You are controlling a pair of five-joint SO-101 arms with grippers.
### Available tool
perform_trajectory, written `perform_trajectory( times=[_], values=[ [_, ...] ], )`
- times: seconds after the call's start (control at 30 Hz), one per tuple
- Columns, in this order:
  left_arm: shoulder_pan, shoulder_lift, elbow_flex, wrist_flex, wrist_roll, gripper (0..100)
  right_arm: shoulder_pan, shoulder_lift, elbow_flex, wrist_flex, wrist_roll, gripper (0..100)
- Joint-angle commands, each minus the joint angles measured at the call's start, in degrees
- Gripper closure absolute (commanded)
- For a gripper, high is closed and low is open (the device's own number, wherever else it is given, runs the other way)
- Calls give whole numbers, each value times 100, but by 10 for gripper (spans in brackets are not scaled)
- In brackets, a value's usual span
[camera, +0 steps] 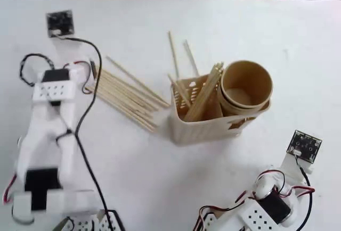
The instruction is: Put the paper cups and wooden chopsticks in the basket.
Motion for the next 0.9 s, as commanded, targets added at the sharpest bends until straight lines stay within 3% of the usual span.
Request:
perform_trajectory(
  times=[0.0, 0.3, 0.5, 0.87],
  values=[
    [127, 1209, -1029, 466, -211, 828, 31, -48, 53, -57, -18, 979],
    [813, 3257, -3473, 1864, -202, 819, 40, -48, 53, -57, -18, 979],
    [927, 3987, -4088, 2409, -316, 837, 40, -48, 53, -57, -18, 979],
    [-57, 4136, -4695, 3499, -2242, 875, 40, -48, 53, -57, -18, 979]
  ],
)
